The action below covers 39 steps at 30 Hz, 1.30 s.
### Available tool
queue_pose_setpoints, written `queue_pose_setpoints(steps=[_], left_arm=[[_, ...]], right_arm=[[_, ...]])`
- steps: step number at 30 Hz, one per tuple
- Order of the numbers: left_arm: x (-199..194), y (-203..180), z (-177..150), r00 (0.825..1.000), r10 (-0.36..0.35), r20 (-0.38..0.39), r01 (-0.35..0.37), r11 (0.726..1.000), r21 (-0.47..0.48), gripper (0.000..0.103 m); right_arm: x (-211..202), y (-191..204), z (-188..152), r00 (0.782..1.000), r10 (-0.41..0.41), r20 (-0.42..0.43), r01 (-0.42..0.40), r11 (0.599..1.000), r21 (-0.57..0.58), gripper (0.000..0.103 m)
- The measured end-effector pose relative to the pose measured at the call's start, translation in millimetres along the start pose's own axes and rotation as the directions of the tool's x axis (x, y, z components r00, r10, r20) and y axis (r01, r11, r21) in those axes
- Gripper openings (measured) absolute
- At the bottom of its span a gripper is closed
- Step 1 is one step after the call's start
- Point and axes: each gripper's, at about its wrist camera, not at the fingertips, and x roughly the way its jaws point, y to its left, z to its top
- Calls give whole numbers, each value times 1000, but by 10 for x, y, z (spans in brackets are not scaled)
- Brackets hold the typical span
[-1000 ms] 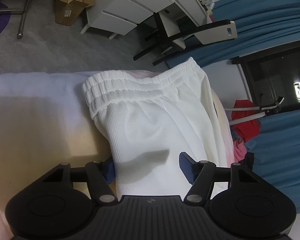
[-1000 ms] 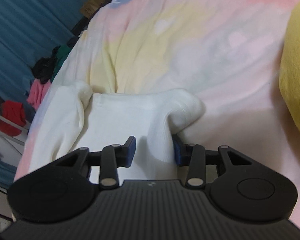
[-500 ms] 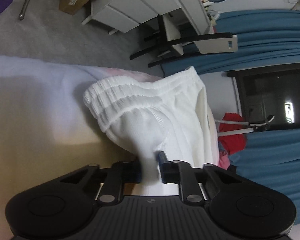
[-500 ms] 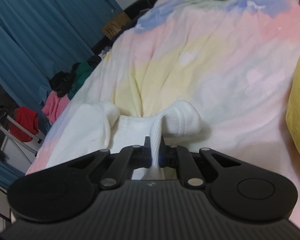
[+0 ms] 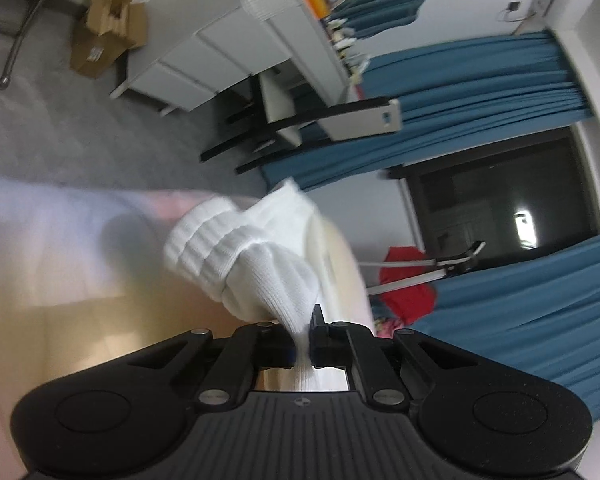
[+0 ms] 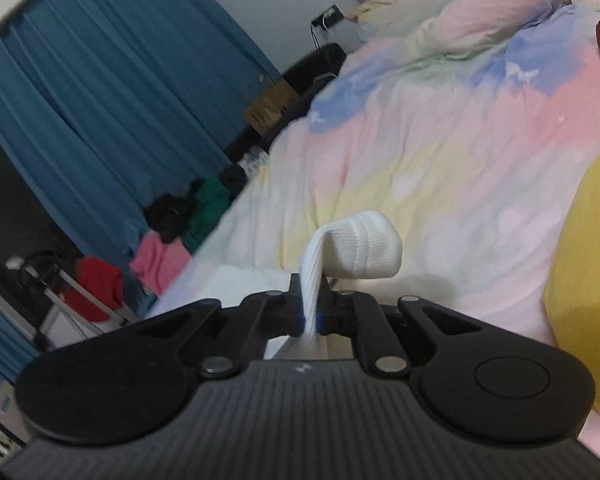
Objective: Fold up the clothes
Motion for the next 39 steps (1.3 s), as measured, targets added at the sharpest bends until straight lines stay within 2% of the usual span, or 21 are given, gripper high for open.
queue_pose_setpoints(steps=[4, 7, 11, 16, 21, 24, 26, 30, 32, 33, 34, 35, 37, 39], left_arm=[[160, -398, 160, 1000, -18, -5, 18, 998, 64, 6], [477, -740, 224, 1000, -3, 17, 1, 989, 147, 6], [1217, -1048, 276, 999, 38, 29, -43, 979, 198, 6], [2438, -1224, 394, 993, 120, 20, -122, 970, 211, 7], [3438, -1309, 342, 974, 225, 20, -220, 925, 311, 7], [3781, -1188, 308, 961, 278, 2, -263, 906, 330, 9], [3873, -1102, 300, 956, 294, -13, -272, 898, 346, 12], [3795, -1019, 303, 966, 255, -30, -227, 902, 368, 16], [3693, -1020, 289, 973, 224, -47, -190, 905, 380, 35], [3628, -1027, 277, 977, 207, -58, -170, 908, 383, 41], [3520, -1040, 255, 979, 195, -61, -157, 908, 389, 54], [3413, -1052, 234, 981, 184, -64, -144, 908, 394, 67], [3180, -1052, 175, 984, 162, -72, -119, 906, 407, 78], [2931, -1026, 100, 987, 141, -82, -94, 902, 421, 79]], right_arm=[[169, 191, 158, 1000, 25, -7, -25, 999, -20, 8], [467, 530, 228, 999, 35, -5, -35, 997, -65, 8], [1082, 1099, 196, 1000, 11, -4, -11, 993, -118, 8], [2152, 1642, -10, 998, -60, -35, 53, 984, -170, 8], [3109, 1897, -409, 987, -150, -53, 129, 950, -286, 8], [3494, 1939, -634, 977, -197, -76, 160, 926, -341, 8], [3623, 1932, -711, 974, -205, -92, 159, 919, -361, 11], [3695, 1849, -707, 969, -185, -163, 123, 936, -331, 17], [3556, 1793, -652, 975, -130, -182, 72, 953, -296, 32], [3456, 1765, -627, 977, -100, -190, 43, 958, -284, 38], [3351, 1738, -603, 978, -70, -197, 14, 962, -273, 47], [3220, 1709, -582, 979, -36, -198, -19, 964, -266, 52], [2957, 1648, -541, 979, 32, -200, -83, 964, -252, 55], [2692, 1508, -511, 976, 70, -207, -114, 971, -209, 56]])
